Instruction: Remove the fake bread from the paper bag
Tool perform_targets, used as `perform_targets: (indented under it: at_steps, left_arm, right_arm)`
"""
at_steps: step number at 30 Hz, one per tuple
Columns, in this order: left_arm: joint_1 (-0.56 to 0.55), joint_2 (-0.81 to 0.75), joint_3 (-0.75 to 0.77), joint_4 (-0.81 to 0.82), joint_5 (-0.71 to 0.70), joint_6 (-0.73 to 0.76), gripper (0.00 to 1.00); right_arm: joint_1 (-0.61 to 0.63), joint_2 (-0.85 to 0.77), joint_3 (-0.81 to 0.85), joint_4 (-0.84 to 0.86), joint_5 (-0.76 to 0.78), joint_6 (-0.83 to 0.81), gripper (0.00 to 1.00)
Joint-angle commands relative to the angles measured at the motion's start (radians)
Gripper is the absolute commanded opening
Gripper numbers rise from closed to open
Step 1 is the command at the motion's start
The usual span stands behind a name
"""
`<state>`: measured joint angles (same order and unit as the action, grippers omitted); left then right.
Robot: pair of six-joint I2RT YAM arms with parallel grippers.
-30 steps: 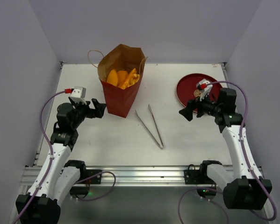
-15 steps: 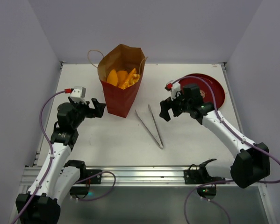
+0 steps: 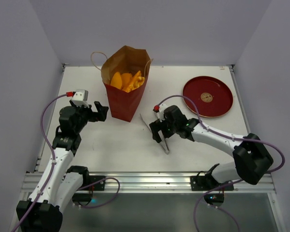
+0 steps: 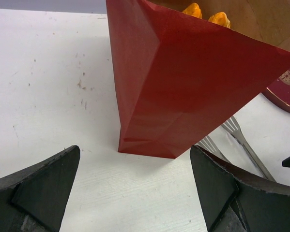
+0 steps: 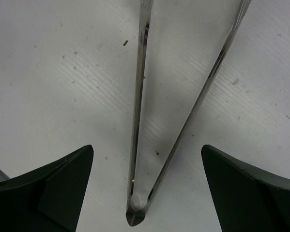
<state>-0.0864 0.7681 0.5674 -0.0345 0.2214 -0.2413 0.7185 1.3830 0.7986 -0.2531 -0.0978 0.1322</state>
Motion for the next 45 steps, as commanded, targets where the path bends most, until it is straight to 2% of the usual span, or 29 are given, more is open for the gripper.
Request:
perform_targets:
  at_steps: [1,7,15,26,34,41,45]
  left_arm:
    - [-0.003,-0.003,0.023,0.036,-0.017,0.031,1.0]
    - [-0.004,-0.006,0.025,0.036,-0.014,0.033,1.0]
    - [-0.004,-0.01,0.025,0.036,-0.001,0.03,1.0]
    - [-0.003,-0.016,0.025,0.036,0.006,0.03,1.0]
    - [-0.004,-0.02,0.025,0.036,0.004,0.03,1.0]
    - [-0.004,-0.024,0.023,0.036,0.003,0.03,1.0]
    - [-0.004,-0.026,0.023,0.036,0.004,0.03,1.0]
  right_arm:
    - [0.024,0.028,0.004,0.089,0.095,0.064,0.99]
    - [0.053,0.134,0.027,0.074,0.127,0.064,0.99]
    - [0.061,0.183,0.034,0.087,0.222,0.026,0.99]
    - [0.101,0.229,0.045,0.097,0.282,-0.019,0.91]
    - [0.102,0.254,0.06,0.083,0.285,-0.02,0.73]
    - [0.087,0.264,0.076,0.054,0.248,0.0,0.61]
    - [0.065,0.278,0.088,0.035,0.221,0.018,0.59]
